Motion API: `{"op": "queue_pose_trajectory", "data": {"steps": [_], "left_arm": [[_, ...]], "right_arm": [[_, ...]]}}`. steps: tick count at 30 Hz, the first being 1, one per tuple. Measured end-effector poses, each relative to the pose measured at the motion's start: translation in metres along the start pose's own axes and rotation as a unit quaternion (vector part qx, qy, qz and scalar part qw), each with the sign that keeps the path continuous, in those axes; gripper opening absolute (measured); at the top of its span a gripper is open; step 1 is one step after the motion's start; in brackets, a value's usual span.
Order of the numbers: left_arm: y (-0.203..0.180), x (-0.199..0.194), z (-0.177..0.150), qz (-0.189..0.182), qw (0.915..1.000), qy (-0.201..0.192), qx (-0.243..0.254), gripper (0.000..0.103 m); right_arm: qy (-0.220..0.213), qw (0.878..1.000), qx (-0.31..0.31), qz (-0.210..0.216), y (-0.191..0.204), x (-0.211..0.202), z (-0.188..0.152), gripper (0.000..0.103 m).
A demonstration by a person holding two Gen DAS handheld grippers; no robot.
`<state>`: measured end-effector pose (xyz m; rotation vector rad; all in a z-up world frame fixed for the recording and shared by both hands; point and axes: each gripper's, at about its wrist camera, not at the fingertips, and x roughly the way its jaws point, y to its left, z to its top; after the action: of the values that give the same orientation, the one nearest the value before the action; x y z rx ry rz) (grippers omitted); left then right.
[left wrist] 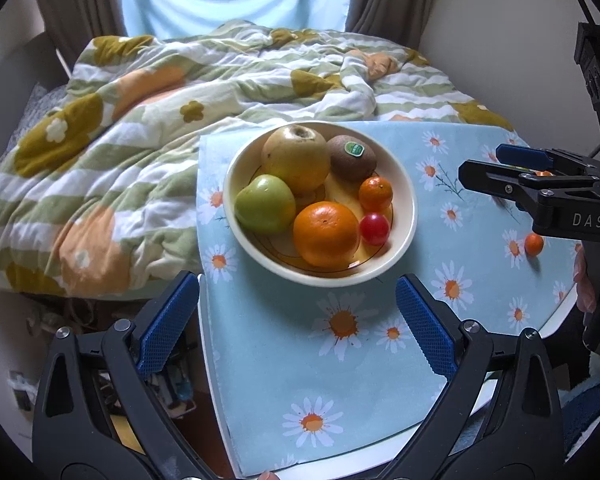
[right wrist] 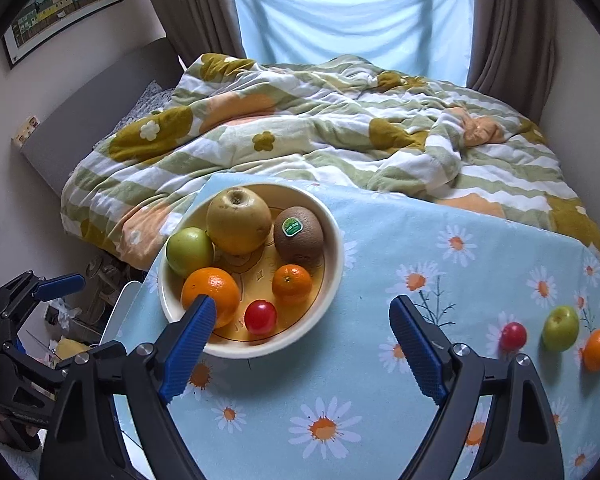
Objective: Organize fruits
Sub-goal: 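Move both tools back toward the loose fruits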
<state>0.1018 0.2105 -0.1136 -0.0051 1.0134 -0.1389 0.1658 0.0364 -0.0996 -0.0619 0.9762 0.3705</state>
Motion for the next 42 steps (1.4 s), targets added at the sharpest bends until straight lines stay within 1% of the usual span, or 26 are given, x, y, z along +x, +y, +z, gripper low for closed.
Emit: {"op": "queue_pose_trajectory", "data": {"steps": [5, 8, 9, 13, 15, 17, 22, 25, 31, 35, 40, 42], "left_arm": [[-0.019, -0.004, 0.016, -0.014, 0.9996, -0.006, 0.026, 0.103], [-0.035, -0.005, 0.027, -0.012, 0.999, -0.012, 0.04, 0.103], [-0.041, -0.005, 0.03, -0.011, 0.999, -0.013, 0.042, 0.103], [-0.07, -0.006, 0.042, -0.026, 0.9985, -0.026, 0.042, 0.103], [-0.088, -0.003, 0.047, -0.022, 0.9985, -0.028, 0.043, 0.103], [-0.106, 0.003, 0.052, -0.012, 0.9988, -0.026, 0.04, 0.103], [-0.155, 0.013, 0.063, -0.019, 0.9991, -0.027, 0.026, 0.103], [-0.186, 0.022, 0.07, -0.019, 0.9992, -0.024, 0.027, 0.103], [-0.238, 0.053, 0.079, -0.022, 0.9994, -0.01, 0.025, 0.103], [-0.267, 0.077, 0.084, -0.023, 0.9996, 0.0, 0.018, 0.103], [-0.299, 0.108, 0.085, -0.025, 0.9991, 0.013, 0.031, 0.103], [-0.308, 0.122, 0.085, -0.025, 0.9988, 0.024, 0.034, 0.098]], "right_arm": [[-0.015, 0.999, 0.029, -0.024, -0.018, -0.031, -0.004, 0.086], [-0.02, 0.998, 0.043, -0.041, -0.035, -0.048, -0.009, 0.086], [-0.02, 0.998, 0.046, -0.045, -0.041, -0.053, -0.011, 0.086], [-0.024, 0.996, 0.059, -0.063, -0.073, -0.075, -0.02, 0.086], [-0.027, 0.995, 0.065, -0.075, -0.09, -0.084, -0.027, 0.086], [-0.028, 0.994, 0.073, -0.073, -0.11, -0.092, -0.033, 0.086], [-0.025, 0.994, 0.078, -0.07, -0.157, -0.106, -0.045, 0.086], [-0.018, 0.995, 0.075, -0.063, -0.186, -0.109, -0.051, 0.086], [-0.006, 0.997, 0.056, -0.051, -0.239, -0.102, -0.063, 0.086], [-0.005, 0.999, 0.034, -0.033, -0.265, -0.091, -0.069, 0.086], [-0.006, 1.0, 0.006, -0.026, -0.292, -0.077, -0.074, 0.086], [-0.005, 1.0, 0.0, -0.023, -0.302, -0.07, -0.075, 0.086]]}}
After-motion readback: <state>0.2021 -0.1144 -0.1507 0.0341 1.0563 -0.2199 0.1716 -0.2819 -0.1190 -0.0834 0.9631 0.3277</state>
